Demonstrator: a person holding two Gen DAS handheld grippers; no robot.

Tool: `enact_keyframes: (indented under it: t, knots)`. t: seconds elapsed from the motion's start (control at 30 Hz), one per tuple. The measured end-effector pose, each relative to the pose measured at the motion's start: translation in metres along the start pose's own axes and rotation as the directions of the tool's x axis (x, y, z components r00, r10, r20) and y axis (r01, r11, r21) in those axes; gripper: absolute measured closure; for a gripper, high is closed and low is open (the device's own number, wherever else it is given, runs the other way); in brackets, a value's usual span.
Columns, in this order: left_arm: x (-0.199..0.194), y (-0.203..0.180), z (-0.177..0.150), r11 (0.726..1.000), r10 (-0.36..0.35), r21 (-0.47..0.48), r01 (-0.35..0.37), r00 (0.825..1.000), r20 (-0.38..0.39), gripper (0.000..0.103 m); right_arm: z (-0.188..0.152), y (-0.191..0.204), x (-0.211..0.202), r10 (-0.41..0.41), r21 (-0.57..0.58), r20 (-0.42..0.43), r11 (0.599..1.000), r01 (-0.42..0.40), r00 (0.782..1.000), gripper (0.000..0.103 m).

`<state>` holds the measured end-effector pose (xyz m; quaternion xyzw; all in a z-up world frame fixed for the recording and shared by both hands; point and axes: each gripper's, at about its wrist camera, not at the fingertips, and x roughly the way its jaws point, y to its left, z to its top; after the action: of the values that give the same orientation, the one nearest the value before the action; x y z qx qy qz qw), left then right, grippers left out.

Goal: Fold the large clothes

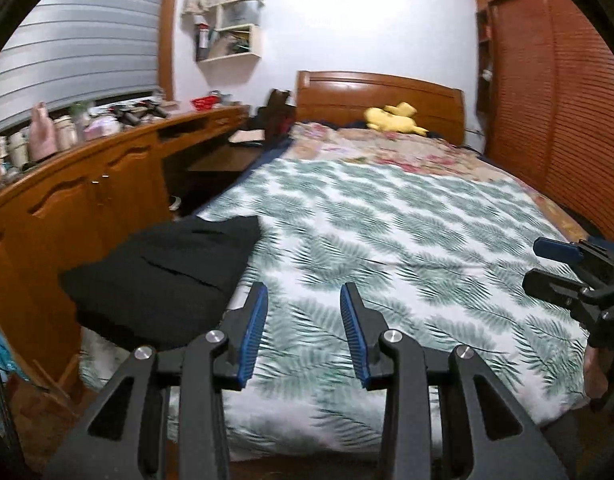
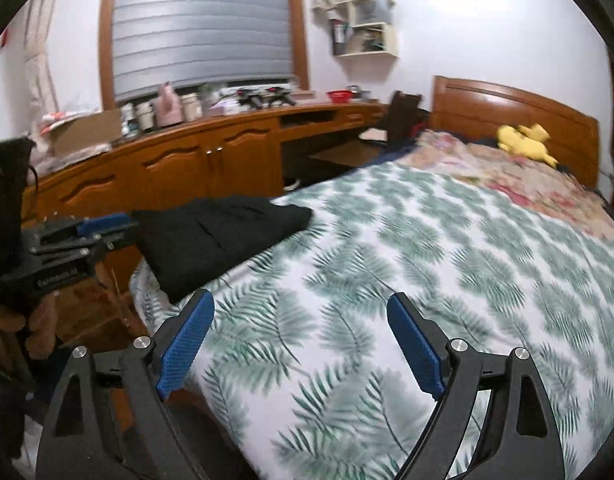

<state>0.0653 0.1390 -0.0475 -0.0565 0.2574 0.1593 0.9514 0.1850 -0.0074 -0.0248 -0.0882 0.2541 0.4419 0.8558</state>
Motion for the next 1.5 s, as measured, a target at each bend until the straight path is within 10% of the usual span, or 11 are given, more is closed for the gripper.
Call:
enact_keyframes:
  t: [0.63,1.13,1.5]
  knots:
    - [-0.036,-0.149,0.010,0.960,-0.260,0.115,0.256,0.966,0.016,0.066,-0.063,-0.068,-0.155,-0.344,0.209,0.079,0.923,0.322,0.935,0.012]
    - [-0.115,-0.161,0.043,0.953,-0.289,0.137,0.271,0.948,0.136,0.066,-0.048,-0.053,-0.247,-0.447,0.262,0.226,0.884,0.388,0.865,0.012]
    - [-0.120,-0.157,0.044,0.957,-0.279,0.128,0.262,0.950,0.140,0.066,-0.045,-0.049,-0.249,-0.451,0.257,0.236,0.883,0.392,0.861,0.012]
